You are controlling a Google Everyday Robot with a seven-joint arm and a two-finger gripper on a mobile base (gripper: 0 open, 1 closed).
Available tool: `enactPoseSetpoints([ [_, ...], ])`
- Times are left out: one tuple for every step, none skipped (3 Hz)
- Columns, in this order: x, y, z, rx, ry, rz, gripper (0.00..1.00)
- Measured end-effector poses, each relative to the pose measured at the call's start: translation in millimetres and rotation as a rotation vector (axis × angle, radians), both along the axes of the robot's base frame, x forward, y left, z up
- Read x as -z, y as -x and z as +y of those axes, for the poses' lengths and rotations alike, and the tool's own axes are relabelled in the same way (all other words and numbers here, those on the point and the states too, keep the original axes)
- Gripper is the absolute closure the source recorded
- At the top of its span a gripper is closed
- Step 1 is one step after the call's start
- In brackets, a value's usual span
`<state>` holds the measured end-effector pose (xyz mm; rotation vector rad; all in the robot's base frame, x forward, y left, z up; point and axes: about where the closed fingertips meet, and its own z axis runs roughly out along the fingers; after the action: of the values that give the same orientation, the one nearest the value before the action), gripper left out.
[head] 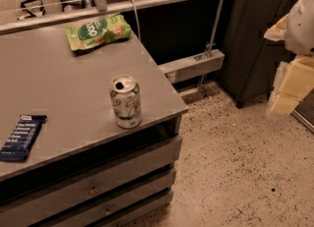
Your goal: Pick 7up can
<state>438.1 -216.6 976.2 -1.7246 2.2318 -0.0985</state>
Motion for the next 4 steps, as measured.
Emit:
enactPoseSetpoints([
  [0.0,0.0,0.0,0.0,0.0,0.0,0.0],
  [2.5,-0.7,7.0,-0.011,-0.025,-0.017,0.0],
  [15.4,-9.4,37.5,-0.069,-0.134,-0.042,0.0],
  [22.6,-15.8,93.1,-0.141,-0.329,-0.05,0.0],
])
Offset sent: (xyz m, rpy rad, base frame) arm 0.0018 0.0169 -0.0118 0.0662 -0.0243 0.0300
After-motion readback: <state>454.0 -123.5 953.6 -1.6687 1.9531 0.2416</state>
